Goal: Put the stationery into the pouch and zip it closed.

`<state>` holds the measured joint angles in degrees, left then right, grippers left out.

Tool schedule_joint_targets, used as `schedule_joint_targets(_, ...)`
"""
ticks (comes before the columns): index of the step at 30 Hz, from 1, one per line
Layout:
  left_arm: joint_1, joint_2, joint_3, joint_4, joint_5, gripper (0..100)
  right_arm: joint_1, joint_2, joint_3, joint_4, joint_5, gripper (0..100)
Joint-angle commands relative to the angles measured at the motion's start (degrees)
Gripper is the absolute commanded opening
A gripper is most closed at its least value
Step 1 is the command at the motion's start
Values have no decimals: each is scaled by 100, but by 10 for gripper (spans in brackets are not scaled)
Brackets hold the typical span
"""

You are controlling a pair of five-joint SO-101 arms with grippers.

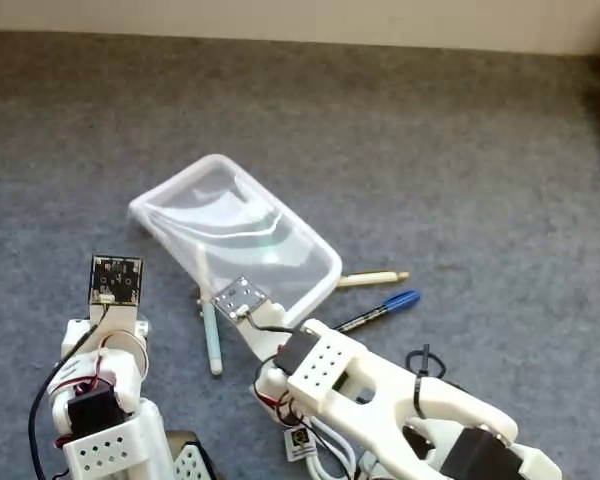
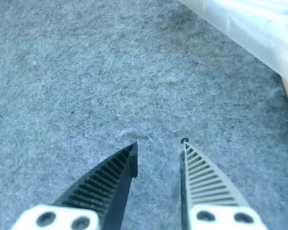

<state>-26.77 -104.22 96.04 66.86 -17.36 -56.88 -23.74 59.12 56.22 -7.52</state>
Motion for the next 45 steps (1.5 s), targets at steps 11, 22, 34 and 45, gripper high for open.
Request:
schedule_joint_targets(11,-66,-84,110,-18,62,150,84,-1068,-119,251,677,5)
schedule_joint_targets(22,-40,-84,-277,-158,738,155,84,-2360,-119,347,703,5)
schedule_joint_targets(34,716,-84,-1033,-88,1310,259,84,-3160,-119,163,703,5)
schedule_joint_targets(45,2035,-84,-1974,220,1987,261,84,-3257,-154,-295,712,5)
